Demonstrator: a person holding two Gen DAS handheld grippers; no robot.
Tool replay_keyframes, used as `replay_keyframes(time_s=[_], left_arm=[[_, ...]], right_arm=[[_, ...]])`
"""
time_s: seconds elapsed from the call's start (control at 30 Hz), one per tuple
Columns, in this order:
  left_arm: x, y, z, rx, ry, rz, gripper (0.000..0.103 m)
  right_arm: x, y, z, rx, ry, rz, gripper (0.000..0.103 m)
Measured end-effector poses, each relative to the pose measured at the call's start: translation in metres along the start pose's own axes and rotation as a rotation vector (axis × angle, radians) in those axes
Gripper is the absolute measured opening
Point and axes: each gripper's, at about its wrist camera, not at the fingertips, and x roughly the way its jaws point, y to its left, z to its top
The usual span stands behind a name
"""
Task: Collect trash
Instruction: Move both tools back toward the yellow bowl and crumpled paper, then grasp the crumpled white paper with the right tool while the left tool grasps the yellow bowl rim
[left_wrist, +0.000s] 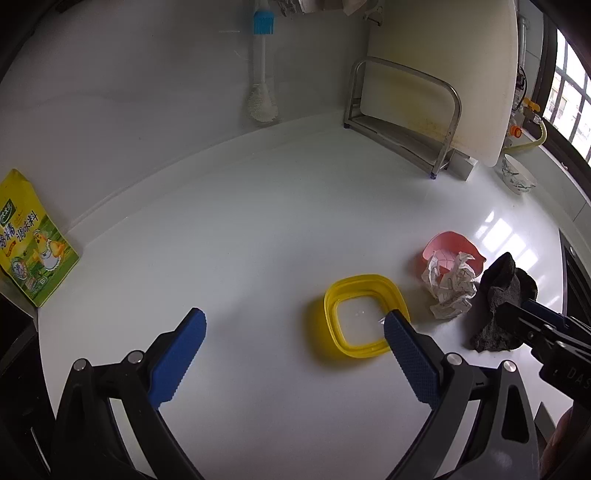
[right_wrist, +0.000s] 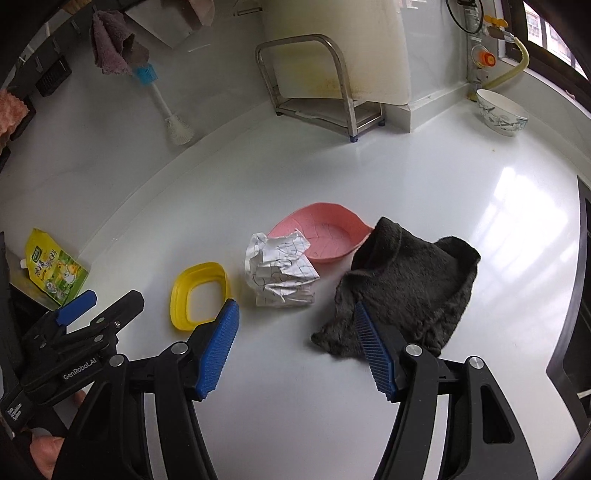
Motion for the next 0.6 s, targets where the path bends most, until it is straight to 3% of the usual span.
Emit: replay_keyframes(time_s=[0.6], left_arm=[[0.031,0.016,0.000,-0.024,0.035,0.000,0.095]], right_arm=[[0.064,0.029,0.019,-0.093,0.042,-0.084,0.062]])
